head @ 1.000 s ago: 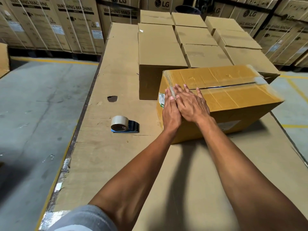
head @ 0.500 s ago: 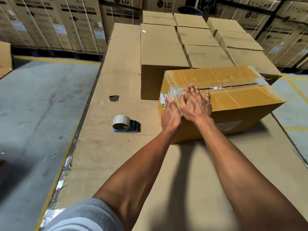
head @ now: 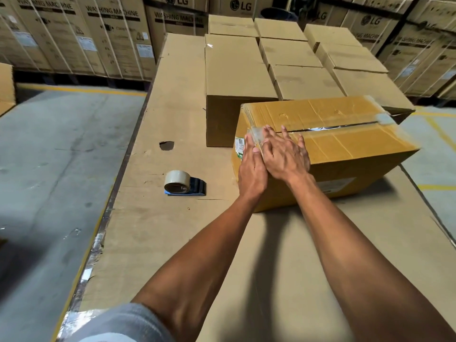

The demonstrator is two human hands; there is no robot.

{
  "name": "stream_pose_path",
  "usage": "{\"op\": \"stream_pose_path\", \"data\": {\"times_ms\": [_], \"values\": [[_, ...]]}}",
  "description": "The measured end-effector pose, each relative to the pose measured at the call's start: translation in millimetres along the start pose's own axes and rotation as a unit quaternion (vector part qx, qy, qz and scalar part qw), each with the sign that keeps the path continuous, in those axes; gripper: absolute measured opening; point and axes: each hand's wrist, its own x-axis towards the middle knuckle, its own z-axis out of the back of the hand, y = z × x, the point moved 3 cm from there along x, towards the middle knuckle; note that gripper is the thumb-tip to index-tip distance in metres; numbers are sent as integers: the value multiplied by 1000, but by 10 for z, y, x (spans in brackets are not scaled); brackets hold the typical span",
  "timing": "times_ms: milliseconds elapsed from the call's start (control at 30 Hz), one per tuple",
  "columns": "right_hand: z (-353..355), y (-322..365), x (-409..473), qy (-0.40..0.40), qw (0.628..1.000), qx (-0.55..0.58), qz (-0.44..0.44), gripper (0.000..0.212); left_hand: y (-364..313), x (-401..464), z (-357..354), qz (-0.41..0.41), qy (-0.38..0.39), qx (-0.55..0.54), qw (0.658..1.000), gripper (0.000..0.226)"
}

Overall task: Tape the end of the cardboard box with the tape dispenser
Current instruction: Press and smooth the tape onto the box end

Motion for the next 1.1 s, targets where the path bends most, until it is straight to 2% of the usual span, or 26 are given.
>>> {"op": "stream_pose_path", "data": {"times_ms": [133, 267, 333, 433, 500, 600, 833, 900, 967, 1033, 1100], "values": [[-9, -2, 10, -8, 1000, -6, -30, 75, 25, 16, -7, 84, 8, 21, 996, 64], [5, -10, -9, -12, 999, -5, -50, 73, 132, 5, 39, 234, 14, 29, 972, 70], [18, -2, -49, -29, 999, 11, -7, 70, 148, -68, 33, 195, 6, 35, 980, 65], [22, -40, -148, -28, 994, 27, 102, 65, 112, -196, -36, 30, -38, 15, 999, 61], [14, -64, -166, -19, 992, 18, 127, 63, 86, -235, -95, -30, -46, 2, 998, 60], [28, -21, -161, -40, 994, 28, 100, 65, 120, -213, -89, -18, -57, 4, 998, 60], [7, 35, -202, -114, 992, 55, 29, 67, 224, -216, -72, 74, -49, 73, 993, 74], [32, 43, -202, -101, 993, 48, 26, 71, 276, -210, -31, 139, -46, 87, 985, 76], [53, 38, -200, -67, 997, 30, 36, 76, 292, -203, 13, 157, -48, 91, 982, 77], [66, 16, -174, -34, 997, 8, 66, 77, 230, -152, 31, 138, -52, 65, 987, 73], [69, -9, -136, -1, 996, -16, 90, 75, 106, -90, 33, 77, -59, 40, 995, 68]]}}
